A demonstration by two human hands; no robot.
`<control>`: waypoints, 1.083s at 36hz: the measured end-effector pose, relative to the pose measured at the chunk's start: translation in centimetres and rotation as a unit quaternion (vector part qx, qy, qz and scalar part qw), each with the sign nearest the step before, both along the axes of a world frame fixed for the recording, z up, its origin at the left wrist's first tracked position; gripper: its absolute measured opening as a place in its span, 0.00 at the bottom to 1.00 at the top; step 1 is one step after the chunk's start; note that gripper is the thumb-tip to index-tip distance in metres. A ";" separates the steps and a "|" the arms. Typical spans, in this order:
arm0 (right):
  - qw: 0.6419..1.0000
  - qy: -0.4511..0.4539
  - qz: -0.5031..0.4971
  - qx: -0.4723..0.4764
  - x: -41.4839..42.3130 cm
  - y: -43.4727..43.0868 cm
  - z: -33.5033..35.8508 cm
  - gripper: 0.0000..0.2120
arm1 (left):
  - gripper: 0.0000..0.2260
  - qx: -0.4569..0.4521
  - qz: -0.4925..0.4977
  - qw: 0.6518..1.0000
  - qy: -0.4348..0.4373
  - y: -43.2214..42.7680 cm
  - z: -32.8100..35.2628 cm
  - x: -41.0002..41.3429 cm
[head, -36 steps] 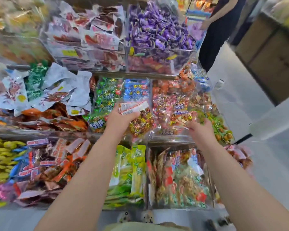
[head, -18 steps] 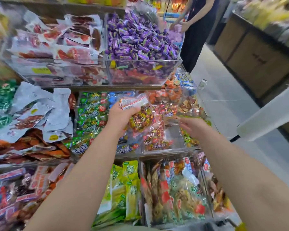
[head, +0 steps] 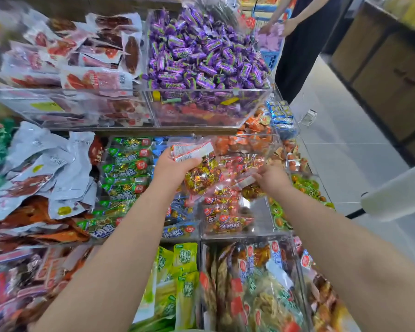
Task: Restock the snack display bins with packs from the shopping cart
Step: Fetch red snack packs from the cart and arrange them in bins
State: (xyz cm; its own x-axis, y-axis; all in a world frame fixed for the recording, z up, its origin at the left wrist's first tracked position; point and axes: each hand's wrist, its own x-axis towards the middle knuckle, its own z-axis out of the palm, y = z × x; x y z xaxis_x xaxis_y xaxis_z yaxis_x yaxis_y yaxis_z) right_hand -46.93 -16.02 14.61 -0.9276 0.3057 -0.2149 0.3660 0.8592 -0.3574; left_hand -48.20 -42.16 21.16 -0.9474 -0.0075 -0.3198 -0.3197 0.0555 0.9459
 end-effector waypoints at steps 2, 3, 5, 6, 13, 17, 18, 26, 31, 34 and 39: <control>0.994 0.108 0.028 0.005 -0.4 -0.2 0.5 0.11 | 0.19 0.005 0.005 1.000 -0.006 -0.1 -0.3 -0.1; 0.985 0.171 0.034 -0.009 -0.6 -0.2 1.1 0.10 | 0.21 0.006 0.007 1.000 -0.010 -0.1 -0.4 -0.1; 0.961 0.273 0.018 -0.034 -0.9 -0.3 2.7 0.09 | 0.18 0.013 0.013 1.000 -0.012 -0.2 -0.6 -0.1; 0.950 0.305 0.004 -0.068 -1.1 -0.5 3.5 0.09 | 0.16 0.018 0.018 1.000 -0.015 -0.2 -0.7 0.0; 0.943 0.200 0.134 -0.228 0.2 -4.0 2.3 0.11 | 0.15 0.053 0.105 0.993 -0.022 -1.4 -0.5 0.2; 0.948 0.076 0.079 -0.299 1.4 -5.0 -1.7 0.10 | 0.16 0.065 0.112 0.991 -0.021 -2.5 0.0 0.1; 0.949 0.058 0.070 -0.303 1.7 -5.0 -2.4 0.11 | 0.16 0.064 0.111 0.991 -0.024 -2.8 0.0 0.0; 0.938 -0.086 -0.040 -0.334 -0.1 -5.7 -2.2 0.08 | 0.15 0.081 0.125 0.989 -0.006 -3.4 0.9 -0.5; 0.934 -0.094 -0.103 -0.330 -2.7 -6.8 -3.2 0.49 | 0.14 0.071 0.116 0.991 -0.007 -2.8 1.1 -0.6; 0.954 -0.097 -0.043 -0.279 -3.8 -7.2 -4.0 0.50 | 0.14 0.067 0.112 0.991 -0.009 -2.8 0.7 -0.5; 0.983 -0.074 0.167 -0.026 -3.9 -5.8 -4.0 0.36 | 0.14 0.079 0.104 0.991 -0.014 -3.4 0.2 -0.7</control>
State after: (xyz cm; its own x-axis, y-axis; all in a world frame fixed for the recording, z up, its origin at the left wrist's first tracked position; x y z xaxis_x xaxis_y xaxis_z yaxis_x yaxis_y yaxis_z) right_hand -50.84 -21.81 10.57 -0.9316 -0.0252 -0.3626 0.1186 0.9219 -0.3688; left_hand -48.85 -45.58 21.40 -0.9216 -0.1504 -0.3579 -0.3340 -0.1629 0.9284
